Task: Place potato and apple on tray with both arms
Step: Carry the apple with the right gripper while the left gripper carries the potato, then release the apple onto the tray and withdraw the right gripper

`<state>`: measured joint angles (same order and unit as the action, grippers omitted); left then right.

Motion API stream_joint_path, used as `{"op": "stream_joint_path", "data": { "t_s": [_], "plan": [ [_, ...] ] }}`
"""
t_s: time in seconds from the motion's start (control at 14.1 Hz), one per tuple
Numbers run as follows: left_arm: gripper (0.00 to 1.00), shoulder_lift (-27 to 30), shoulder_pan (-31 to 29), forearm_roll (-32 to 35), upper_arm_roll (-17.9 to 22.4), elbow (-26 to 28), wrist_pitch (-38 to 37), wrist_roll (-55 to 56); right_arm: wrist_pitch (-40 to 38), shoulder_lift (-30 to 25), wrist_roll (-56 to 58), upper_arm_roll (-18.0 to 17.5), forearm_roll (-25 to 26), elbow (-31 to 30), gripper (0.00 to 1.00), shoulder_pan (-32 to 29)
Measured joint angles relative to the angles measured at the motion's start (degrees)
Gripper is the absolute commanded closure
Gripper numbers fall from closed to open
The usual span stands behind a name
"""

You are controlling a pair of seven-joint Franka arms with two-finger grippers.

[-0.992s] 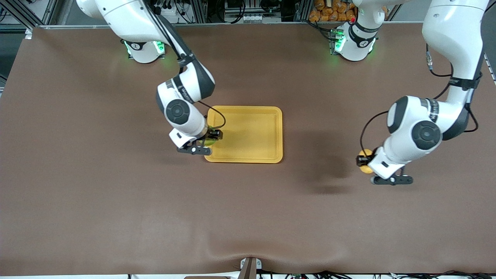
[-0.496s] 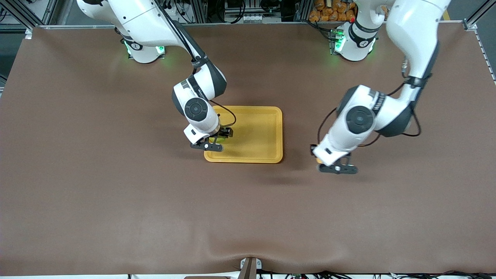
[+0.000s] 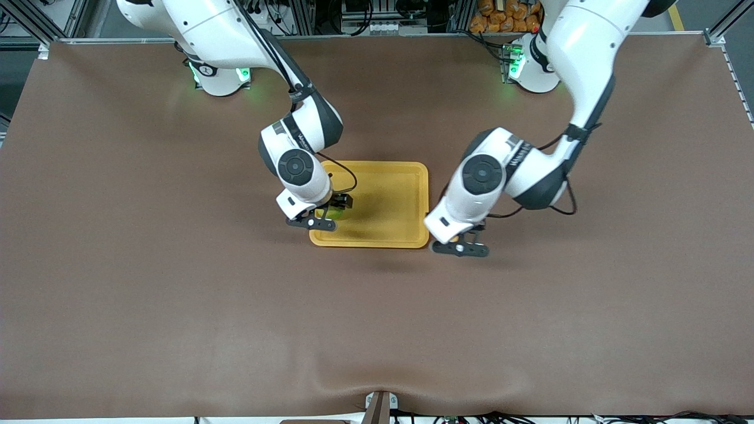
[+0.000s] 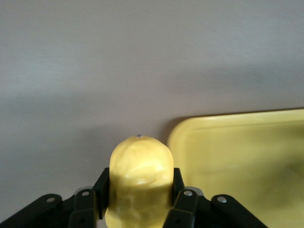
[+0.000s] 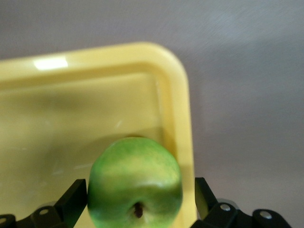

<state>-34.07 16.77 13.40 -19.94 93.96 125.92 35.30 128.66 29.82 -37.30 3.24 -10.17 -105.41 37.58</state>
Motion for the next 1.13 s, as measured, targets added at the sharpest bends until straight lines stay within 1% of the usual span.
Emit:
{"op": "stream_joint_path", "data": {
  "t_s": [0.21, 0.35, 0.57, 0.78, 0.85, 0.99, 1.13],
  "plan": [
    [1.00, -2.6, 2.4, 0.0, 0.1, -3.3, 0.0, 3.3, -5.1, -5.0, 1.9, 0.6, 0.1, 0.3, 0.00, -4.7],
    [1.00, -4.6, 3.8, 0.0, 0.1, -5.4, 0.0, 4.5, -10.4, -8.7, 6.3, 0.8, 0.1, 0.6, 0.00, -8.5],
    [1.00, -6.7, 6.0, 0.1, 0.2, -7.2, 0.0, 6.5, -16.6, -14.6, 17.7, 1.5, 0.2, 0.8, 0.00, -16.5],
    [1.00, -7.7, 6.3, 1.0, 0.5, -7.5, 0.0, 7.2, -21.7, -20.1, 28.5, 1.8, 0.3, 0.8, 0.00, -25.9],
    [1.00, -8.2, 6.3, 1.0, 0.7, -7.5, 0.0, 7.5, -23.2, -21.6, 31.2, 1.8, 0.8, 0.8, 0.00, -28.7],
    [1.00, -9.5, 6.3, 1.0, 0.8, -7.7, 0.2, 8.0, -25.3, -24.7, 34.5, 1.8, 4.3, 0.8, 0.00, -32.6],
    [0.95, -10.4, 6.5, 1.0, 0.8, -7.9, 0.3, 8.1, -26.4, -27.5, 36.1, 1.8, 7.6, 0.9, 0.00, -33.8]
  ]
}}
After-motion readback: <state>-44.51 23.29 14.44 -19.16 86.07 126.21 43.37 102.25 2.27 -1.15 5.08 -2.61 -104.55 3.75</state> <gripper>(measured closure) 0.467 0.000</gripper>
